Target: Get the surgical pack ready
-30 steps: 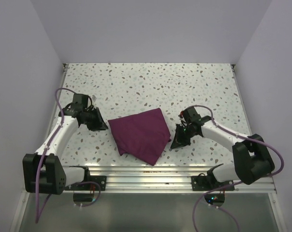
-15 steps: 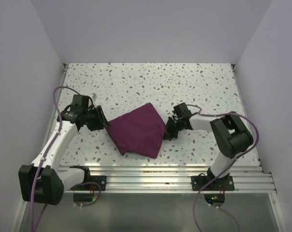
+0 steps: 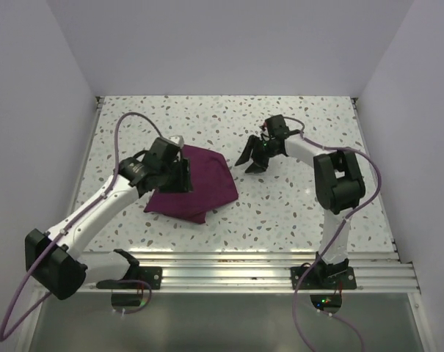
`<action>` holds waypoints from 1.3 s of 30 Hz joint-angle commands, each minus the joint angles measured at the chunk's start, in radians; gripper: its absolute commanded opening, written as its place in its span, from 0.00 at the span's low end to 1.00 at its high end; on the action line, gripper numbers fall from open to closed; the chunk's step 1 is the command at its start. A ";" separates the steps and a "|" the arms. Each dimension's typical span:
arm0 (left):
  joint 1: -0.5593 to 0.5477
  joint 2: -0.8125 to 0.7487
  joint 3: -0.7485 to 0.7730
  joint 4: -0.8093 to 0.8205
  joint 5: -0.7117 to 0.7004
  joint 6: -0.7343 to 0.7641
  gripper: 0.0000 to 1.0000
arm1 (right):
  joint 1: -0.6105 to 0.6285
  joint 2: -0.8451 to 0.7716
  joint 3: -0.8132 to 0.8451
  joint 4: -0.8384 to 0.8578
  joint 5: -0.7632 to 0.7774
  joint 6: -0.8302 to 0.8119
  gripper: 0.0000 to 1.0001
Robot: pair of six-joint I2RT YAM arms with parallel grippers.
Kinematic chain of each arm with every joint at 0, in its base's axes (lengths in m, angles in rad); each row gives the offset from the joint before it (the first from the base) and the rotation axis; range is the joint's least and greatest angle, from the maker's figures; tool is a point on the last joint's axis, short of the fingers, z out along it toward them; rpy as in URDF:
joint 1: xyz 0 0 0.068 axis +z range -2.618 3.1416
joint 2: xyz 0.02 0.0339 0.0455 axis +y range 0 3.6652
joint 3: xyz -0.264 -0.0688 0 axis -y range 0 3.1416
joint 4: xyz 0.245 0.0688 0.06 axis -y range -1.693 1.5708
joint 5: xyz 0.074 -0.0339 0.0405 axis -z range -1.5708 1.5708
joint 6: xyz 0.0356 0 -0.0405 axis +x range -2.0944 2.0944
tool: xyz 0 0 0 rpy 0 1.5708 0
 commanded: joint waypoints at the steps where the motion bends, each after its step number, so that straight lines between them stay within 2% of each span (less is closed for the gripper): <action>1: -0.132 0.107 0.138 -0.083 -0.173 -0.056 0.57 | -0.058 -0.114 -0.067 -0.170 0.037 -0.145 0.57; 2: -0.158 0.140 0.165 -0.102 -0.193 -0.064 0.57 | -0.070 -0.136 -0.108 -0.179 0.038 -0.162 0.64; 5: -0.255 0.289 0.288 -0.192 -0.259 -0.080 0.59 | -0.078 -0.227 -0.202 -0.181 0.043 -0.207 0.73; 6: -0.303 0.358 0.346 -0.235 -0.302 -0.087 0.60 | -0.076 -0.243 -0.225 -0.179 0.041 -0.216 0.74; 9: -0.357 0.461 0.431 -0.287 -0.344 -0.103 0.62 | -0.079 -0.317 -0.315 -0.153 0.023 -0.206 0.77; 14: -0.419 0.565 0.483 -0.315 -0.379 -0.078 0.63 | -0.079 -0.403 -0.430 -0.092 0.005 -0.186 0.79; 20: -0.454 0.630 0.512 -0.378 -0.466 -0.081 0.63 | -0.079 -0.440 -0.484 -0.059 0.000 -0.173 0.80; 32: -0.480 0.676 0.482 -0.329 -0.514 -0.073 0.63 | -0.075 -0.422 -0.501 -0.019 -0.012 -0.156 0.81; 39: -0.480 0.685 0.445 -0.306 -0.514 -0.073 0.57 | -0.067 -0.409 -0.506 -0.013 -0.012 -0.158 0.81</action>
